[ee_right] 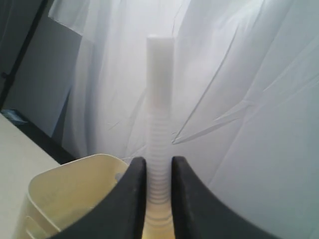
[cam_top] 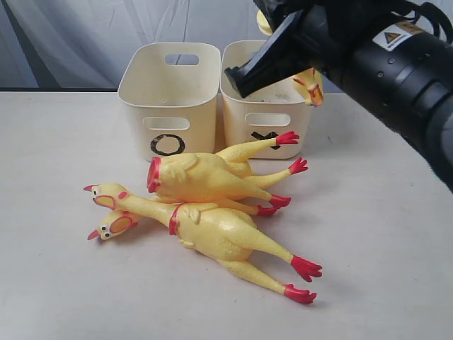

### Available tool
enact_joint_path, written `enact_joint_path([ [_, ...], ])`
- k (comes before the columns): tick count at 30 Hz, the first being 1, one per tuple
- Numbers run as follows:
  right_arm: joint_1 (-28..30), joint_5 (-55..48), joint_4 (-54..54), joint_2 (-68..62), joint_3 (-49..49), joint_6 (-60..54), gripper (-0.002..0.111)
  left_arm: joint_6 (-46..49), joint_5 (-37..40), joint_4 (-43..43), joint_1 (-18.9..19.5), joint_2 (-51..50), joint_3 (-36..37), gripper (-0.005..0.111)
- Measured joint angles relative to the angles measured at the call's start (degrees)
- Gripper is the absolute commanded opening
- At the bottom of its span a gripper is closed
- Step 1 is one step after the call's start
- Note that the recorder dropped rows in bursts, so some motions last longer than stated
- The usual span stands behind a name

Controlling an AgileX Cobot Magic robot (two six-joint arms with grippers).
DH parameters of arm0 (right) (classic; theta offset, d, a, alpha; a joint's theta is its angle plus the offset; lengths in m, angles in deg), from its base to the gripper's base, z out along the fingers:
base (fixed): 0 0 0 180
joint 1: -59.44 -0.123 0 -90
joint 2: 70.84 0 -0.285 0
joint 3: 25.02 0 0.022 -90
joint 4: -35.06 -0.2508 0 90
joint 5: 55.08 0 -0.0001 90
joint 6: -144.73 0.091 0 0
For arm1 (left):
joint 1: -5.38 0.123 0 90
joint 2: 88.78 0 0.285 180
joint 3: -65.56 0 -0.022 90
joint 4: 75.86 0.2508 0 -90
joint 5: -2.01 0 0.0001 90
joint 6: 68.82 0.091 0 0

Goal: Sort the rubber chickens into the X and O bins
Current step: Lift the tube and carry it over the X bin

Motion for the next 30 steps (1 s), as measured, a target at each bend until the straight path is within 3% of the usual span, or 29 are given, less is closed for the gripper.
enact_joint_path([
  [5,0.0,8.44,0.25,-6.26,1.03,0.0,-0.001,0.0,0.0,0.0,0.0,0.0,0.0,0.0],
  [14,0.28,9.57,1.48,-19.99,13.17,-0.32,-0.001,0.0,0.0,0.0,0.0,0.0,0.0,0.0],
  [30,15.28,-8.7,0.21,-30.99,30.21,5.27,-0.001,0.0,0.0,0.0,0.0,0.0,0.0,0.0],
])
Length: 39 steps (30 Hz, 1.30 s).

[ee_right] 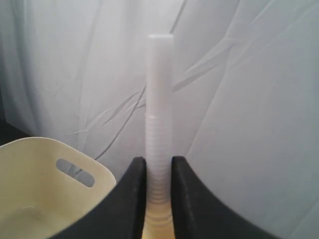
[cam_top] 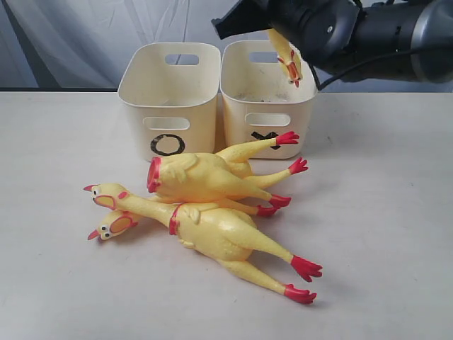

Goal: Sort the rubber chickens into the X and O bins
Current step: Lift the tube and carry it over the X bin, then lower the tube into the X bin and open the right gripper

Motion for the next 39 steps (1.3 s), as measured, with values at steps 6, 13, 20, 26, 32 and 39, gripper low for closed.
enact_joint_path([
  [6,2.46,-6.24,0.21,-4.7,7.61,1.4,-0.001,0.0,0.0,0.0,0.0,0.0,0.0,0.0],
  [13,2.46,-8.87,0.32,-10.35,12.91,1.55,-0.001,0.0,0.0,0.0,0.0,0.0,0.0,0.0],
  [20,2.57,-10.72,0.32,-14.18,13.02,1.55,-0.001,0.0,0.0,0.0,0.0,0.0,0.0,0.0],
  [26,3.81,-11.74,-1.63,-14.94,13.02,1.44,-0.001,0.0,0.0,0.0,0.0,0.0,0.0,0.0],
  [32,6.32,-14.12,-5.29,-15.51,13.02,1.44,-0.001,0.0,0.0,0.0,0.0,0.0,0.0,0.0],
  [39,7.24,-15.72,-5.88,-16.25,13.02,1.44,0.0,0.0,0.0,0.0,0.0,0.0,0.0,0.0],
])
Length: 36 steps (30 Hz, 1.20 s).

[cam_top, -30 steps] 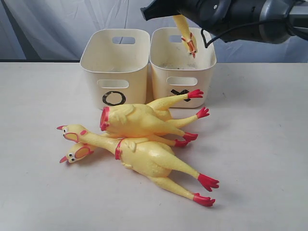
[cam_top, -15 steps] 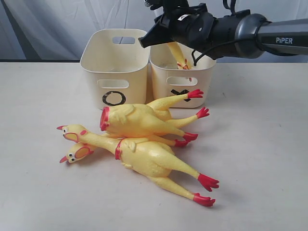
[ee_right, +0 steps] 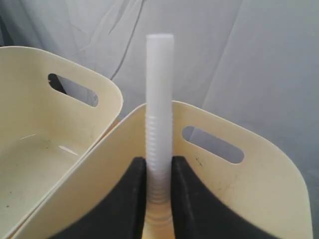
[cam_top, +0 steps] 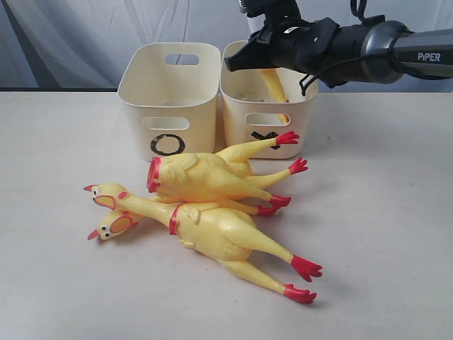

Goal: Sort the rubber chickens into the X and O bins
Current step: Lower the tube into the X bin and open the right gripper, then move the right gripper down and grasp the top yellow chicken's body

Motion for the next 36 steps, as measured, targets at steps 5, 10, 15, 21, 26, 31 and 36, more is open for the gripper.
enact_joint_path([
  [5,0.0,-0.88,0.0,-0.91,0.0,-0.21,0.026,0.0,0.0,0.0,0.0,0.0,0.0,0.0],
  [10,0.0,-0.88,0.0,-1.56,0.0,-0.21,0.051,0.0,0.0,0.0,0.0,0.0,0.0,0.0],
  [15,0.0,-0.77,0.0,-1.57,0.0,-0.21,0.051,0.0,0.0,0.0,0.0,0.0,0.0,0.0],
  [21,0.0,-2.04,0.0,-1.45,0.0,-0.21,0.051,0.0,0.0,0.0,0.0,0.0,0.0,0.0],
  [26,0.0,-5.25,0.0,0.64,0.0,-0.33,0.051,0.0,0.0,0.0,0.0,0.0,0.0,0.0],
  [31,0.0,-11.54,-0.03,5.25,0.0,-0.33,0.051,0.0,0.0,0.0,0.0,0.0,0.0,0.0],
  [36,0.0,-28.08,1.79,12.63,0.0,-0.21,0.051,0.0,0.0,0.0,0.0,0.0,0.0,0.0],
])
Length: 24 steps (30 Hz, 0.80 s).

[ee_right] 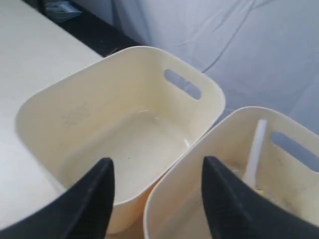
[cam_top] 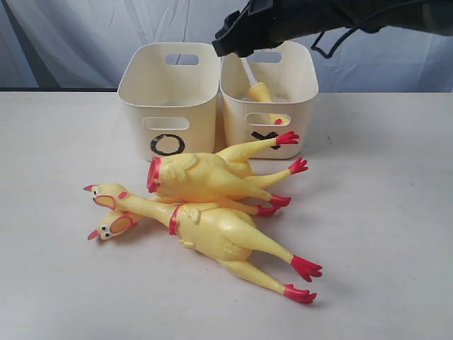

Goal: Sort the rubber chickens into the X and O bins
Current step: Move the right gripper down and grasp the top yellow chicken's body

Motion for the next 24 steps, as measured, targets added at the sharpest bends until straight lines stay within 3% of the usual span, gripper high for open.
enact_joint_path([
  [11,0.0,-34.88,5.43,5.44,0.0,0.17,0.051,0.0,0.0,0.0,0.0,0.0,0.0,0.0],
  [19,-5.98,-36.29,20.53,5.57,-7.25,0.17,0.052,0.0,0.0,0.0,0.0,0.0,0.0,0.0],
  [24,-9.0,-30.37,25.2,5.57,-12.11,0.17,0.062,0.0,0.0,0.0,0.0,0.0,0.0,0.0],
])
